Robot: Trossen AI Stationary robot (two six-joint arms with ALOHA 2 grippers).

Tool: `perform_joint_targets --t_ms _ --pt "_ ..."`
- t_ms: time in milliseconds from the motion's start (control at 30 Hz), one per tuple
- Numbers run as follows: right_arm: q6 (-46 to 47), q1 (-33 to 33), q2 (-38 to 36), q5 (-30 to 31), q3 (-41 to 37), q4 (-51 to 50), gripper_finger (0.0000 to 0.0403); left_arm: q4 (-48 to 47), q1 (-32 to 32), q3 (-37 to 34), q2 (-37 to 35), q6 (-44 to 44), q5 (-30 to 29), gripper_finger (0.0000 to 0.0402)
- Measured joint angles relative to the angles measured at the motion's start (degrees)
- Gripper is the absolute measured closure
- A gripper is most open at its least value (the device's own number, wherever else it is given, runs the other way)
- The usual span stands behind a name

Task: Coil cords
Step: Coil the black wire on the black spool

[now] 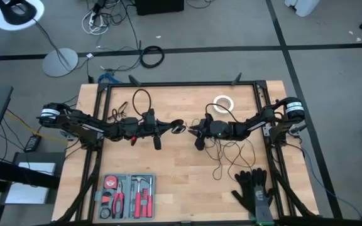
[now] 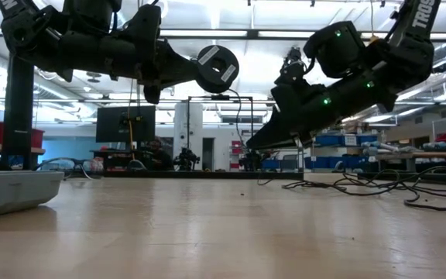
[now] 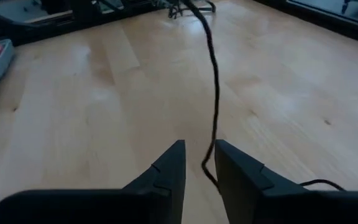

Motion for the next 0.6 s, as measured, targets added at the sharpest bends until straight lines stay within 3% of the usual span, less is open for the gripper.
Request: perform_joint_targets --t_ms 133,600 --pt "-0.1 -0.1 0.0 4.5 0.0 -1.2 0.0316 0.0 0.0 0.0 0.0 0.0 0.0 0.0401" --pt "-3.8 -0.1 0.0 4.8 0.0 -2.6 0.0325 0.0 0.0 0.0 0.0 0.0 0.0 0.0401"
